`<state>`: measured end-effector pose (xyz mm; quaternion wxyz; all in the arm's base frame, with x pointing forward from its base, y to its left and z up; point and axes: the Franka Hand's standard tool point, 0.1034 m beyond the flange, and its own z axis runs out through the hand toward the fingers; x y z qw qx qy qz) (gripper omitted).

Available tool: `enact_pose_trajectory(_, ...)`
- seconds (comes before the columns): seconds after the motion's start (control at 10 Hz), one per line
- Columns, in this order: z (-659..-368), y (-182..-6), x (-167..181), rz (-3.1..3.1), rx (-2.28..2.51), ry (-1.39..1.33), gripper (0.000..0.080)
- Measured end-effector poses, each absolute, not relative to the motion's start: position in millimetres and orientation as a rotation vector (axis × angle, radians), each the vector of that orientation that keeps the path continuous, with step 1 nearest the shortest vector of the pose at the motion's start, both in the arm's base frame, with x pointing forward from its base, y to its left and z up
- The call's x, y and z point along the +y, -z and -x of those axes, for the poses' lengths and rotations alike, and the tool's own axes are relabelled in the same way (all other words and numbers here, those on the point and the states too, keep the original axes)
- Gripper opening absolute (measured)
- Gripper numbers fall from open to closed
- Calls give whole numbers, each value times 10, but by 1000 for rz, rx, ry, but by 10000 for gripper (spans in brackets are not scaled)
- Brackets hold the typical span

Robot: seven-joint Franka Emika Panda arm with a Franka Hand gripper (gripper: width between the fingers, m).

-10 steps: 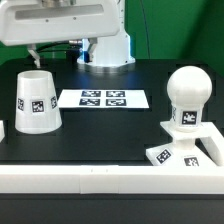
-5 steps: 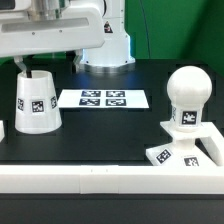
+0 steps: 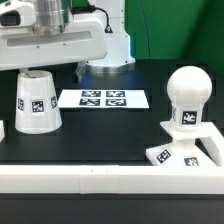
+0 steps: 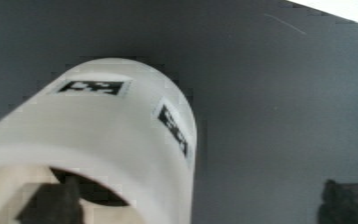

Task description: Assemble lamp

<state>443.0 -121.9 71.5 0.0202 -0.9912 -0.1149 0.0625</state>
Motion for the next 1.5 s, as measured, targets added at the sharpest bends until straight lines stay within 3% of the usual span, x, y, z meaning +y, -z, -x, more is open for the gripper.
enact_pose_trajectory(0.1,-4429,-711,-1215,3074,-358,-195,441)
enact_pose_trajectory(0.2,-4428,-709,-1215,3074,-358,-196,441)
enact_pose_trajectory(0.4,-4426,-705,-1215,3074,-358,-197,124)
enact_pose_trajectory(0.5,-4429,-709,-1214,3074,-359,-196,124)
enact_pose_trajectory(0.6,-4433,-711,-1215,3074,-359,-195,44)
enact_pose_trajectory(1.2,-4441,-711,-1174,3076,-329,-201,44)
enact_pose_trajectory(1.5,-4703,-782,-572,3053,-212,-218,44)
